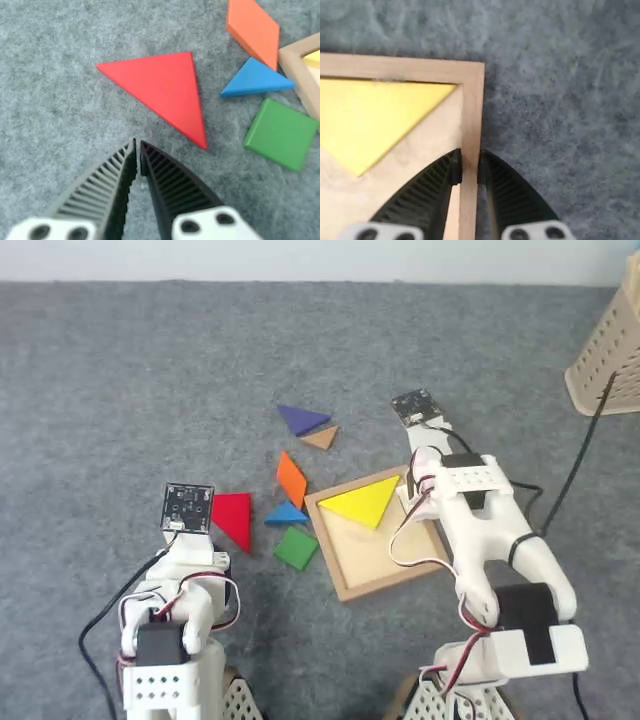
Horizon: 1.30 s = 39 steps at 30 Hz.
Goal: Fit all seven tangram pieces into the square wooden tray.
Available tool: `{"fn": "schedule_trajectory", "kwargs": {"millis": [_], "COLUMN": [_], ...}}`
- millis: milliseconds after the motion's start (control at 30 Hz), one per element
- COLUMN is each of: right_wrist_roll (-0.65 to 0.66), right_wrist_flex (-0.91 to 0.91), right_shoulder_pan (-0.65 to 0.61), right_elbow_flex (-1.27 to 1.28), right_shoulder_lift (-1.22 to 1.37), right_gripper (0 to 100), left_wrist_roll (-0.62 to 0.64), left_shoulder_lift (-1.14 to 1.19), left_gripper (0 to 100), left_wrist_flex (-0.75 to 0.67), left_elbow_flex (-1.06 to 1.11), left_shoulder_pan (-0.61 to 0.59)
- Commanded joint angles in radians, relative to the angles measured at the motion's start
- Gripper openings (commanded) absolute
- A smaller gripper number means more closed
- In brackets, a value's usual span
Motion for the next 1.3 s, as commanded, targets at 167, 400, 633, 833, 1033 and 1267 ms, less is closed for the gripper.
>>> {"fn": "schedule_trajectory", "kwargs": {"millis": [167,400,633,833,1033,1267], "right_wrist_roll": [-0.141,-0.146,-0.137,-0.041,-0.040,-0.040], "right_wrist_flex": [0.160,0.153,0.039,-0.012,-0.116,-0.191], "right_shoulder_pan": [0.036,-0.119,-0.374,-0.549,-0.624,-0.624], "right_elbow_flex": [-0.107,-0.109,-0.117,-0.221,-0.259,-0.259], "right_shoulder_lift": [-0.140,-0.354,-0.326,-0.165,0.018,0.130], "right_gripper": [15.6,14.9,15.1,15.2,17.2,30.6], "left_wrist_roll": [0.006,0.006,0.006,0.006,0.006,0.006], "left_shoulder_lift": [-0.006,-0.006,-0.006,-0.006,-0.006,-0.006], "left_gripper": [1,1,1,1,1,1], "left_wrist_flex": [0.003,0.003,0.003,0.003,0.003,0.003], "left_elbow_flex": [-0.005,-0.005,-0.005,-0.005,-0.005,-0.005], "left_shoulder_pan": [-0.003,-0.003,-0.003,-0.003,-0.003,-0.003]}}
